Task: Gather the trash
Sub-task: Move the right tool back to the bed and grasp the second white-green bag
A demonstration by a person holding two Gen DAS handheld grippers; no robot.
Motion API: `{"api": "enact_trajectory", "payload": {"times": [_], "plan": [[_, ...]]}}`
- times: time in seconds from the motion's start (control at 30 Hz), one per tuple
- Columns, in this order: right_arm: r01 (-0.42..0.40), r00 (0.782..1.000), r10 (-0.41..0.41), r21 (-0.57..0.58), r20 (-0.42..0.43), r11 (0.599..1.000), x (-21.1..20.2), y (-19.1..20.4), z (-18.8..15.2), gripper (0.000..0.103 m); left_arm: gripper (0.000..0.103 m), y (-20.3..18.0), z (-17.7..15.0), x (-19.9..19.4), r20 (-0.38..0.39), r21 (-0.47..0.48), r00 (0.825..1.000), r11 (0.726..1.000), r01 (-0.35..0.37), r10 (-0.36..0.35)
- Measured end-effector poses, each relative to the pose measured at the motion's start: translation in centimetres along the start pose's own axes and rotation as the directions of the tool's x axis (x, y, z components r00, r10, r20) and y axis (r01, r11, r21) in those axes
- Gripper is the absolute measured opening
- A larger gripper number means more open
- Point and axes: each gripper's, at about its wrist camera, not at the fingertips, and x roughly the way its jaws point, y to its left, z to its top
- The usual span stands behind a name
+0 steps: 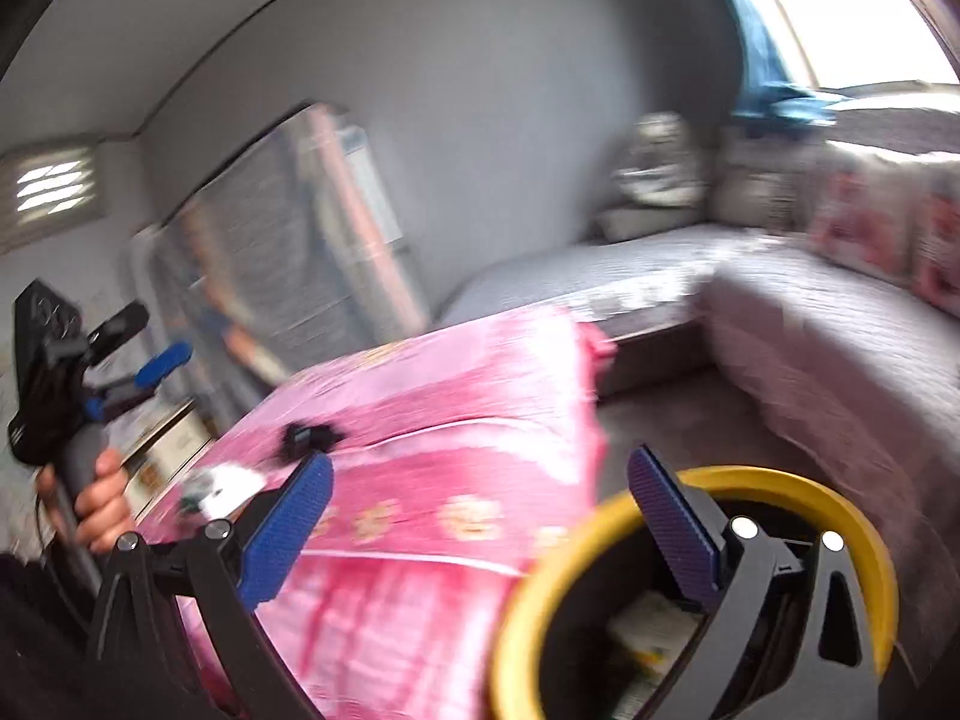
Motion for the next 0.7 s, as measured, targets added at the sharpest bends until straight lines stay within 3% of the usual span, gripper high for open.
{"api": "enact_trajectory", "payload": {"times": [0.1, 0.13, 0.23, 0.37, 0.47, 0.53, 0.57, 0.7], "plan": [[-0.177, 0.983, 0.168, -0.111, -0.079, 0.978, 4.2, 5.0, 0.6, 0.095, 0.095, 4.0, 0.0, -5.4, 0.078, 0.011, 0.979, 0.982, -0.190, 0.189], [-0.227, 0.971, 0.212, -0.144, -0.114, 0.963, 5.6, 6.8, 0.7, 0.095, 0.095, 5.8, -0.1, -7.5, 0.094, -0.002, 0.960, 0.965, -0.264, 0.263], [-0.347, 0.927, 0.293, -0.244, -0.234, 0.905, 9.4, 12.6, 0.8, 0.095, 0.095, 9.4, -0.8, -12.0, 0.098, -0.067, 0.920, 0.925, -0.374, 0.380], [-0.452, 0.874, 0.288, -0.440, -0.391, 0.776, 13.8, 21.5, 0.1, 0.095, 0.095, 13.7, -2.5, -17.6, 0.107, -0.176, 0.858, 0.859, -0.481, 0.503], [-0.514, 0.836, 0.242, -0.550, -0.492, 0.658, 16.7, 27.5, -0.8, 0.095, 0.095, 15.4, -4.0, -19.8, 0.100, -0.211, 0.830, 0.827, -0.521, 0.548], [-0.547, 0.810, 0.193, -0.594, -0.553, 0.590, 18.9, 30.6, -1.5, 0.095, 0.095, 15.9, -4.5, -20.1, 0.090, -0.222, 0.827, 0.821, -0.526, 0.554], [-0.576, 0.786, 0.164, -0.609, -0.597, 0.545, 20.2, 32.5, -1.9, 0.095, 0.095, 16.2, -4.7, -20.2, 0.085, -0.232, 0.833, 0.824, -0.517, 0.546], [-0.650, 0.710, 0.052, -0.624, -0.703, 0.434, 23.9, 37.4, -3.7, 0.095, 0.095, 17.2, -5.2, -20.1, 0.078, -0.255, 0.852, 0.836, -0.486, 0.518]]}}
